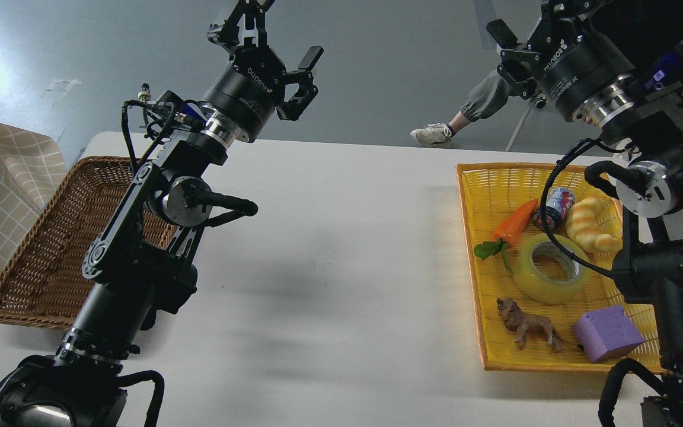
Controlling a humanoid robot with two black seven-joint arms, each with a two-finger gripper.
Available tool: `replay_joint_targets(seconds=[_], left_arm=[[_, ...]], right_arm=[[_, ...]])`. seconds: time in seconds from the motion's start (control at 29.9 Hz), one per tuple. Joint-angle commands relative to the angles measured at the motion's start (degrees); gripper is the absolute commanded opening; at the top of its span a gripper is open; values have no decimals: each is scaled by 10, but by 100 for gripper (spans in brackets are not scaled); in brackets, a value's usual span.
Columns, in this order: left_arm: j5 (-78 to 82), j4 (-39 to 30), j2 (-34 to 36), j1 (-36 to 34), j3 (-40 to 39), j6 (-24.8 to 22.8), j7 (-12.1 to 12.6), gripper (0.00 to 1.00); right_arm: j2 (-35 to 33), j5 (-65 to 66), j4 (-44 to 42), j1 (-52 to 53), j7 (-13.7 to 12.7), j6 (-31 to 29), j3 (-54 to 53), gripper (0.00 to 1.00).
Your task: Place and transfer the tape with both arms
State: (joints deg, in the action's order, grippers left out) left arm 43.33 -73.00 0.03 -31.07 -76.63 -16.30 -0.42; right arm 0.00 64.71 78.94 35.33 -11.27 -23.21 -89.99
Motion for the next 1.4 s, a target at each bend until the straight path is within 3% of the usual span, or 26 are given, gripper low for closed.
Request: replay_joint_targets(seconds=[0.0, 0.84, 1.04, 1.24, 1.37], left_arm=[[-10, -2, 0, 3, -1, 4, 0, 98], [-15, -3, 2, 3, 1, -6, 0, 98], [-15, -4, 3, 4, 0, -6, -1, 98], [-15, -4, 4, 4, -1, -6, -1, 98], [-15, -4, 4, 6, -1, -6, -1, 98]], right_arm=[[0, 0, -1, -2, 5, -1, 3, 100], [0, -20, 6, -13, 7, -32, 2, 100], [0, -20, 10, -22, 36, -44, 1, 100], [0, -20, 13, -35, 90, -48, -3, 100], [0, -20, 12, -38, 91, -48, -3, 100]])
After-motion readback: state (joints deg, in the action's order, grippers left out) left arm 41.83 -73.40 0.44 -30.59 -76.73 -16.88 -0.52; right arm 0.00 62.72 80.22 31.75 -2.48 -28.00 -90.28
